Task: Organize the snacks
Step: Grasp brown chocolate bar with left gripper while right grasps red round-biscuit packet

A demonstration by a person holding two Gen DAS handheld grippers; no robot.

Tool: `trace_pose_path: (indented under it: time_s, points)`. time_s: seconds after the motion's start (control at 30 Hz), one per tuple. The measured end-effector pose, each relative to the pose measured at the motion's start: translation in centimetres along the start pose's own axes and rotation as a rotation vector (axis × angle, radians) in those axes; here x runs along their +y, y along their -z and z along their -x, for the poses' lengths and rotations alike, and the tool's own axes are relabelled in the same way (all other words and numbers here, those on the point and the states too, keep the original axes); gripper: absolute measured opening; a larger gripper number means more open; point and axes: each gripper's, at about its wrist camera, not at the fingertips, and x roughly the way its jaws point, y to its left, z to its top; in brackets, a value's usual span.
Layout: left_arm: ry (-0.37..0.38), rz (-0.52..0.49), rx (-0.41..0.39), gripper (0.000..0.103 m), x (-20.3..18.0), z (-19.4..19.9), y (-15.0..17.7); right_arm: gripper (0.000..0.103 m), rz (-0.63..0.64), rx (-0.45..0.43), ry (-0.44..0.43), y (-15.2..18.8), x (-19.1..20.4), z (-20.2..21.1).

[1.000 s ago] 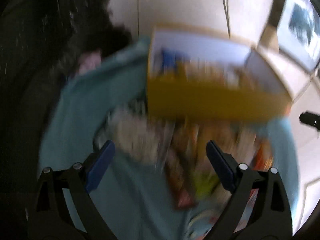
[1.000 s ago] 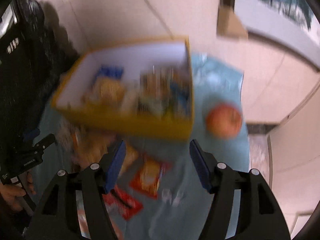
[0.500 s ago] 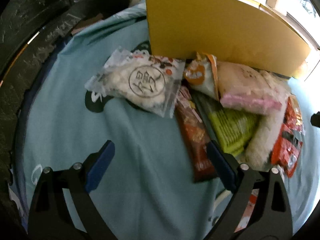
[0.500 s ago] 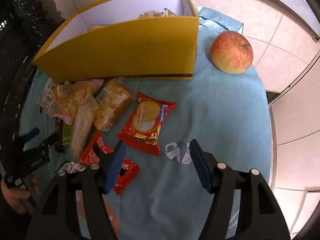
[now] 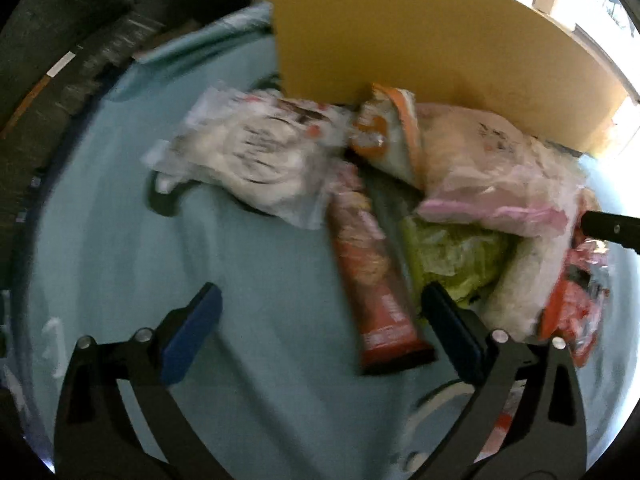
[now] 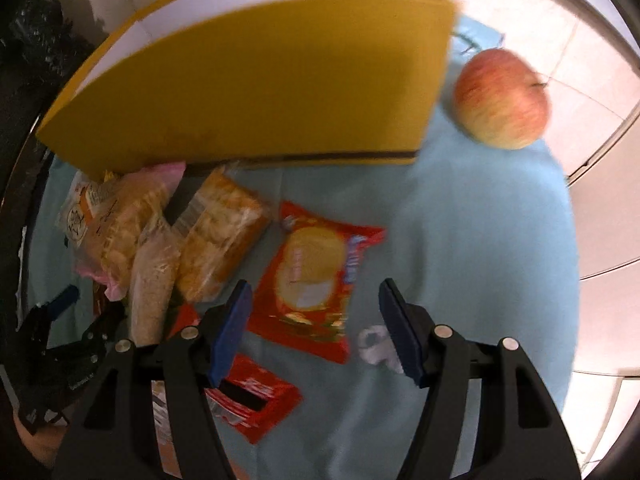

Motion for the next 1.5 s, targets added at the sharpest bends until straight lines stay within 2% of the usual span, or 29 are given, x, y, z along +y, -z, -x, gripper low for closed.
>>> trace_pose_path:
  time_s: [0.07, 0.13, 0.17, 0.23, 0.27, 0.3, 0.47, 0.53, 0.57, 0.63, 0.67, 0.7, 0.77, 0.87, 1.23, 1.33, 1.5]
  points:
    - [-0.050, 0.026, 0.007, 0.100, 1.4, -0.1, 0.3, 0.066, 0.031, -0.006, 0.036, -0.1, 0.6, -0.5]
    - [-0.039, 0.076, 0.012, 0.100, 3.3, -0.2, 0.8, 0.064, 0.089, 0.024, 0.088, 0.1, 1.2, -1.5]
    - [-0.045, 0.077, 0.013, 0.100, 3.8, -0.1, 0.8, 0.062, 0.120, 0.012, 0.096, 0.3, 1.5, -1.4]
    - [-0.032, 0.055, 0.006, 0.094, 3.9, 0.0, 0.8, 0.054, 0.163, 0.008, 0.102, 0.7, 1.7, -1.1]
    - [-0.013, 0.050, 0.000, 0.086, 3.7, 0.2, 0.8, 0.053, 0.165, 0.010, 0.099, 0.8, 1.7, -1.0]
    - [0.017, 0.044, -0.007, 0.084, 3.5, 0.3, 0.8, 0.051, 0.160, 0.014, 0.091, 1.0, 1.4, -0.9]
    - [0.062, -0.008, -0.019, 0.086, 1.9, -0.1, -0.1, 0.051, 0.126, 0.009, 0.057, 1.4, 0.4, -0.6]
    - [0.049, -0.045, -0.020, 0.087, 1.4, -0.1, -0.4, 0.054, 0.129, 0.011, 0.065, 1.4, 0.4, -0.7]
    - [0.060, -0.060, -0.022, 0.081, 1.3, 0.0, -0.6, 0.055, 0.135, 0.012, 0.072, 1.3, 0.5, -0.8]
    - [0.074, -0.080, -0.033, 0.055, 1.2, 0.3, -0.4, 0.051, 0.154, 0.023, 0.079, 1.3, 0.3, -0.6]
    - [0.075, -0.095, -0.038, 0.025, 1.2, 0.7, -0.3, 0.046, 0.161, 0.025, 0.071, 1.3, 0.7, -0.6]
    - [0.111, -0.094, -0.029, 0.024, 1.3, 0.9, -0.1, 0.046, 0.177, 0.022, 0.075, 1.3, 1.0, -0.5]
    - [0.131, -0.080, -0.031, 0.024, 1.8, 1.6, 0.4, 0.046, 0.196, -0.007, 0.082, 1.6, 1.4, 0.0]
    - [0.136, -0.060, -0.044, 0.024, 1.9, 3.1, 1.6, 0.046, 0.171, -0.016, 0.044, 2.6, 1.0, 0.7]
    - [0.156, -0.083, -0.086, 0.024, 2.2, 6.9, 3.6, 0.046, 0.121, -0.054, -0.033, 7.3, -1.7, 5.2]
    - [0.168, -0.078, -0.113, 0.024, 2.2, 8.3, 3.6, 0.046, 0.108, -0.083, -0.049, 7.9, -2.4, 7.1]
    - [0.184, -0.094, -0.185, 0.024, 1.8, 11.4, 3.0, 0.046, 0.099, -0.136, -0.075, 8.0, -1.5, 10.5]
